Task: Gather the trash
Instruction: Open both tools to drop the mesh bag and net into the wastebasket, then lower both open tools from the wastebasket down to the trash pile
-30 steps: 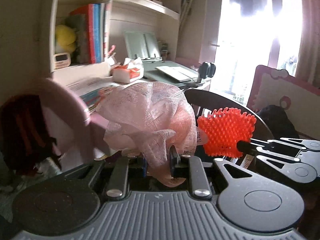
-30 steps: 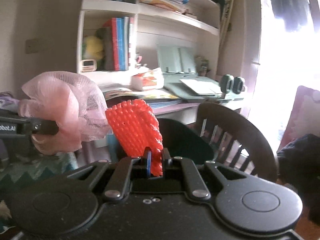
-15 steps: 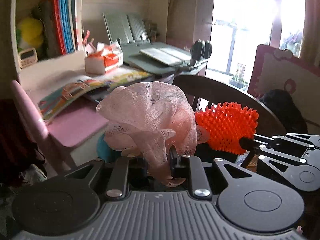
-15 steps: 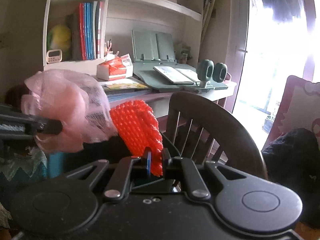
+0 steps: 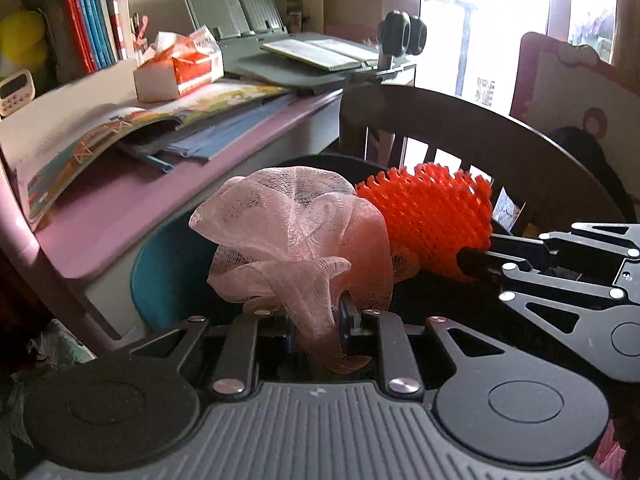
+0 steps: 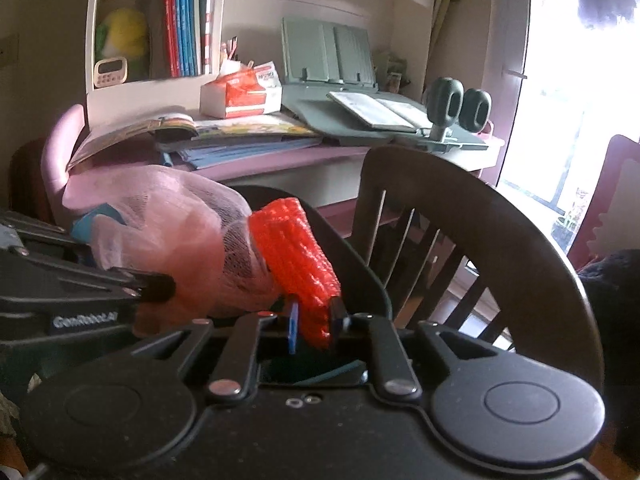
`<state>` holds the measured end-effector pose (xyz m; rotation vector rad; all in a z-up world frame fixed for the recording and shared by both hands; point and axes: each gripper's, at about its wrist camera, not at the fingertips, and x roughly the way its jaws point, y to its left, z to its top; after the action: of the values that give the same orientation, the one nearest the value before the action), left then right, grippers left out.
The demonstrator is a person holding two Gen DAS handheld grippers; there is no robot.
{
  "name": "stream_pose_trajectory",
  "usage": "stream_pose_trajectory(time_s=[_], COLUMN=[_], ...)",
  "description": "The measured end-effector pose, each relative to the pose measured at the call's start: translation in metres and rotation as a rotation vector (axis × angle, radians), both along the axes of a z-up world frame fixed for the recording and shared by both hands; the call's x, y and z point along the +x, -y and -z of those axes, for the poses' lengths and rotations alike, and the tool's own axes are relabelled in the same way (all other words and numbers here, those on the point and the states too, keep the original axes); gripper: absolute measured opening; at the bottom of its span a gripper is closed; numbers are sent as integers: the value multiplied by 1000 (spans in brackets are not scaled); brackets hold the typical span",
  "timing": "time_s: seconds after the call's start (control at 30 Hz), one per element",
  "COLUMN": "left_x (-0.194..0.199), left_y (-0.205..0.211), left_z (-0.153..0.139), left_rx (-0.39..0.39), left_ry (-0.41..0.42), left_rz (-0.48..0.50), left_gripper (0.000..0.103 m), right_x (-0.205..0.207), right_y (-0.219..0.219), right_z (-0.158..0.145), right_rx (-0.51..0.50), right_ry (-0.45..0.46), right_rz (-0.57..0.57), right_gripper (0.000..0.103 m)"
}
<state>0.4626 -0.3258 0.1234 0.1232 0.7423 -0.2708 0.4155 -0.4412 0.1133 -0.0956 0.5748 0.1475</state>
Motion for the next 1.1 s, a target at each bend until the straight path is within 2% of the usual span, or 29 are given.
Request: stream_pose_trajectory(time_s=[0.07,0.17,0.2,0.23,0.3,0.4,0.6,1.1], left_x=[2,3,2,1,-3,-8,-29,-112], left_y=[2,3,3,3,3,2,-3,-32], left_z=[3,6,6,7,6,3,-8,-49], left_rx=[7,7,2,-5,-11,-22,-35,-82], left_ry=[-15,-25,-27,-26,-15,-13,10,61], left_rz=[6,8,8,10,9,14,14,3], left_gripper=[22,31,37,50,54,55,64,64], right_x=[2,3,2,2,-1,-6,-21,-99], right_y=[-1,-2,-2,-2,-2,1,8,-4], right_z=[2,4,5,5,5,3,-6,-48], right_rx=[-8,-8,-10,-12,-14,-3,27,49], right_ry=[-4,-13,-15,-13,-5,-1,6,54], right_rz=[4,-3,-2,0,4,18,24,-8], right_gripper=[17,21,23,26,30,33,42,47])
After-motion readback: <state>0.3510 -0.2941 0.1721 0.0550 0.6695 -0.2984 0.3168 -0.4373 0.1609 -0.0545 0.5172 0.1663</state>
